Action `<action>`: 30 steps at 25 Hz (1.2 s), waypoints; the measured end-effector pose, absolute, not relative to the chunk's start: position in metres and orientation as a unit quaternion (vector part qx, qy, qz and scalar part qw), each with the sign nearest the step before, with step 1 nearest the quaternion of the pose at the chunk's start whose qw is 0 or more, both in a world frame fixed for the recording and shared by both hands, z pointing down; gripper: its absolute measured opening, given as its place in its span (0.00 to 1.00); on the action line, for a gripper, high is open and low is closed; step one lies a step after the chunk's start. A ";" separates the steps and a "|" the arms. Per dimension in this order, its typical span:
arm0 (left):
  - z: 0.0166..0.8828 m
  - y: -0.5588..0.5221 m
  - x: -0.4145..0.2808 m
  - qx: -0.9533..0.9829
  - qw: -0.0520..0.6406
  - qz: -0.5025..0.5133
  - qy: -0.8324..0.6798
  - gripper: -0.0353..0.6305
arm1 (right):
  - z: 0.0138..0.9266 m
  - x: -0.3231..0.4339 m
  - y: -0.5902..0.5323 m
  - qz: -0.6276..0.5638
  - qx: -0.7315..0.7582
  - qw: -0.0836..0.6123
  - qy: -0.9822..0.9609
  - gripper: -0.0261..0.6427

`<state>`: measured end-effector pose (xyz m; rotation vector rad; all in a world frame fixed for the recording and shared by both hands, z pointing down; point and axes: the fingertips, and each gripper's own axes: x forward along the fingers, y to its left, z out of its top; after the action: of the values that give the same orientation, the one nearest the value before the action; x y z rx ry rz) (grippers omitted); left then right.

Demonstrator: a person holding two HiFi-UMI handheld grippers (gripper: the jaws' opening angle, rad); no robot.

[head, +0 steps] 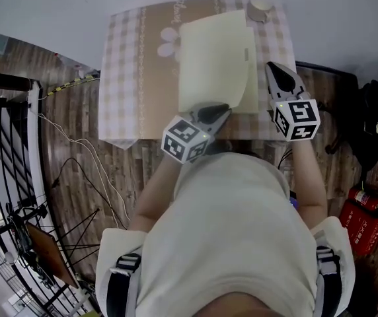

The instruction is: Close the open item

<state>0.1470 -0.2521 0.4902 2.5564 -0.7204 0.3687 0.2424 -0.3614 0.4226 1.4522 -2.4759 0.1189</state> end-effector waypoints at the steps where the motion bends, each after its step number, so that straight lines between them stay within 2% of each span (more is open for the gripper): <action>1: 0.494 -0.252 0.150 0.929 0.229 0.139 -0.256 0.09 | 0.424 0.240 -0.366 0.040 0.495 0.139 -0.857 0.04; 6: 0.510 -0.252 0.163 0.929 0.232 0.167 -0.235 0.09 | 0.438 0.228 -0.390 0.046 0.467 0.172 -0.866 0.04; 17: 0.540 -0.252 0.180 0.924 0.217 0.231 -0.216 0.10 | 0.512 0.208 -0.415 0.054 0.401 0.303 -0.863 0.04; 22: 0.546 -0.252 0.184 0.920 0.226 0.244 -0.205 0.11 | 0.542 0.213 -0.415 0.076 0.403 0.332 -0.849 0.04; 23: 0.547 -0.252 0.185 0.919 0.235 0.242 -0.206 0.11 | 0.548 0.214 -0.414 0.079 0.402 0.338 -0.847 0.04; 24: 0.549 -0.253 0.185 0.915 0.253 0.233 -0.209 0.06 | 0.553 0.215 -0.414 0.081 0.402 0.344 -0.844 0.04; 27: 0.552 -0.259 0.176 0.900 0.320 0.189 -0.229 0.06 | 0.561 0.220 -0.414 0.094 0.417 0.336 -0.839 0.04; 30: 0.549 -0.265 0.164 0.893 0.331 0.175 -0.250 0.06 | 0.562 0.224 -0.417 0.122 0.438 0.316 -0.833 0.04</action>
<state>0.1637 -0.2653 0.5485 2.3348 -0.6530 0.4575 0.2237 -0.4170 0.5622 1.1542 -2.1933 0.3211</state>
